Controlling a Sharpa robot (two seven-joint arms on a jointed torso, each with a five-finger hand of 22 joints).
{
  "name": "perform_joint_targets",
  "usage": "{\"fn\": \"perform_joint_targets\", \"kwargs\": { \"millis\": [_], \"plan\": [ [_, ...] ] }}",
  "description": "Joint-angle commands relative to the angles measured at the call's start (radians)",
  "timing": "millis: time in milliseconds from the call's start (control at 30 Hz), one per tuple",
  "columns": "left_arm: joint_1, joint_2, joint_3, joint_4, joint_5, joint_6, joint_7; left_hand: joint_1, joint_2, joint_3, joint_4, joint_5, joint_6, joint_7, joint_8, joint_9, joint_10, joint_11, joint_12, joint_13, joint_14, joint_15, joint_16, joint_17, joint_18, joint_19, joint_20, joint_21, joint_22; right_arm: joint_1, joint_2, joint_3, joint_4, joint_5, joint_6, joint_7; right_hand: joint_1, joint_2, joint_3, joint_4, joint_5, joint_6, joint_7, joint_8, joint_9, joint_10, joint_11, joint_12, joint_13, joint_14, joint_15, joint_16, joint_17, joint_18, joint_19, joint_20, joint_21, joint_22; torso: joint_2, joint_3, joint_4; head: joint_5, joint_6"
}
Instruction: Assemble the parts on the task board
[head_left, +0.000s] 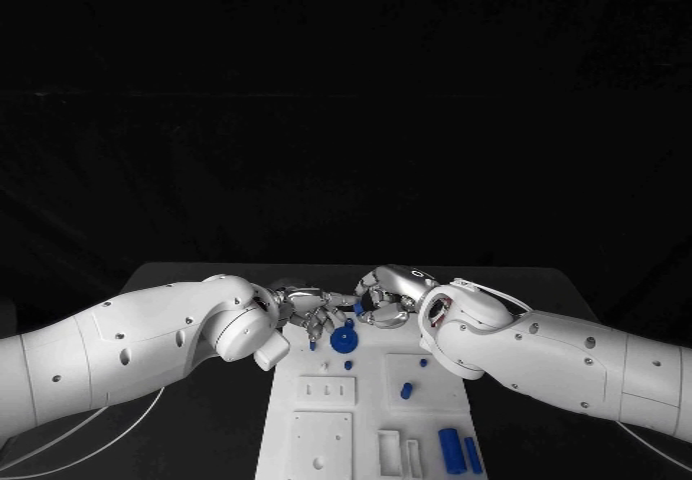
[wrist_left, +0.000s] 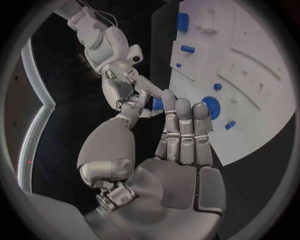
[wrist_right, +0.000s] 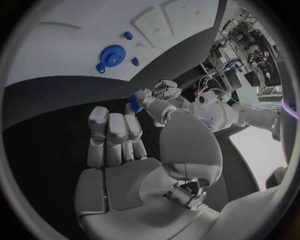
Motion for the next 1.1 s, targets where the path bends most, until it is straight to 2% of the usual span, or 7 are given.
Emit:
{"fn": "perform_joint_targets", "kwargs": {
  "millis": [33,233,400,567,833,1100],
  "plan": [
    [0.001,0.005,0.0,0.001,-0.033,-0.012,-0.027,-0.003,-0.004,0.0,0.015,-0.004,-0.002,-0.004,-0.005,0.001,-0.015,0.002,0.006,0.002,-0.012,0.001,0.002,-0.003,0.001,-0.011,-0.054,0.005,0.017,0.0,0.006,-0.004,0.001,-0.015,0.013,-0.006,-0.001,0.007,0.003,-0.006,0.005,0.072,0.014,0.007,0.013,0.006,0.001,0.007,0.012,0.0,-0.006,-0.004,0.001,0.058,0.002,-0.006,0.007,0.018,0.001,-0.001,-0.0007,0.009,0.001],
    [0.001,0.009,0.0,-0.002,-0.033,-0.011,-0.028,0.007,-0.003,-0.001,0.025,-0.003,-0.006,-0.001,-0.008,0.001,-0.025,0.005,0.006,0.005,-0.019,0.005,-0.002,-0.009,-0.001,-0.02,-0.053,0.005,0.014,0.0,0.017,-0.006,0.003,-0.014,0.014,-0.004,-0.003,0.008,0.004,-0.007,0.005,0.071,0.014,0.006,0.013,0.006,0.001,0.007,0.012,0.0,-0.006,-0.004,0.001,0.058,0.003,-0.006,0.007,0.018,0.001,-0.0001,-0.0009,0.009,-0.002],
    [0.001,0.016,0.0,-0.005,-0.033,0.0,-0.031,0.022,0.001,-0.005,0.025,-0.003,-0.006,-0.001,-0.008,0.003,-0.028,0.005,0.009,0.008,-0.02,0.005,0.0,-0.012,-0.002,-0.023,-0.053,0.008,0.014,0.0,0.027,-0.012,0.003,-0.014,0.013,-0.003,-0.004,0.009,0.004,-0.008,0.006,0.071,0.014,0.006,0.014,0.006,0.001,0.006,0.012,0.0,-0.006,-0.004,0.001,0.058,0.003,-0.006,0.007,0.018,0.002,-0.0011,-0.0013,0.006,0.001],
    [0.001,0.021,0.0,-0.004,-0.038,0.007,-0.037,0.042,0.016,-0.017,0.019,-0.003,-0.004,-0.001,-0.007,0.004,-0.031,0.005,0.013,0.012,-0.02,0.005,0.003,-0.015,-0.003,-0.026,-0.053,0.013,0.013,0.0,0.031,-0.013,0.004,-0.014,0.009,-0.004,-0.005,0.009,0.005,-0.009,0.006,0.071,0.014,0.006,0.014,0.006,0.001,0.006,0.012,0.0,-0.006,-0.004,0.001,0.058,0.003,-0.006,0.007,0.018,0.002,0.0003,-0.0011,0.008,0.001],
    [0.001,0.022,0.0,-0.008,-0.044,0.008,-0.04,0.045,0.022,-0.026,0.021,-0.004,-0.002,-0.002,-0.006,0.006,-0.032,0.005,0.014,0.013,-0.021,0.005,0.004,-0.017,-0.004,-0.028,-0.053,0.015,0.012,-0.001,0.04,-0.014,0.002,-0.01,0.018,-0.001,-0.005,0.009,0.005,-0.01,0.007,0.071,0.014,0.006,0.014,0.006,0.001,0.007,0.012,0.0,-0.006,-0.004,0.0,0.058,0.003,-0.006,0.007,0.018,0.002,0.0005,-0.0021,0.009,0.001],
    [0.001,0.026,0.0,-0.007,-0.037,0.018,-0.036,0.078,0.06,-0.041,0.005,-0.003,0.002,-0.003,-0.004,0.008,-0.034,0.004,0.018,0.017,-0.022,0.004,0.008,-0.022,-0.004,-0.031,-0.054,0.021,0.009,-0.001,0.05,-0.022,0.002,-0.006,0.024,0.0,-0.007,0.009,0.006,-0.011,0.008,0.071,0.014,0.005,0.015,0.006,0.002,0.006,0.012,0.0,-0.006,-0.005,0.0,0.058,0.003,-0.006,0.007,0.017,0.003,0.0004,-0.001,0.009,-0.001]
  ]
}}
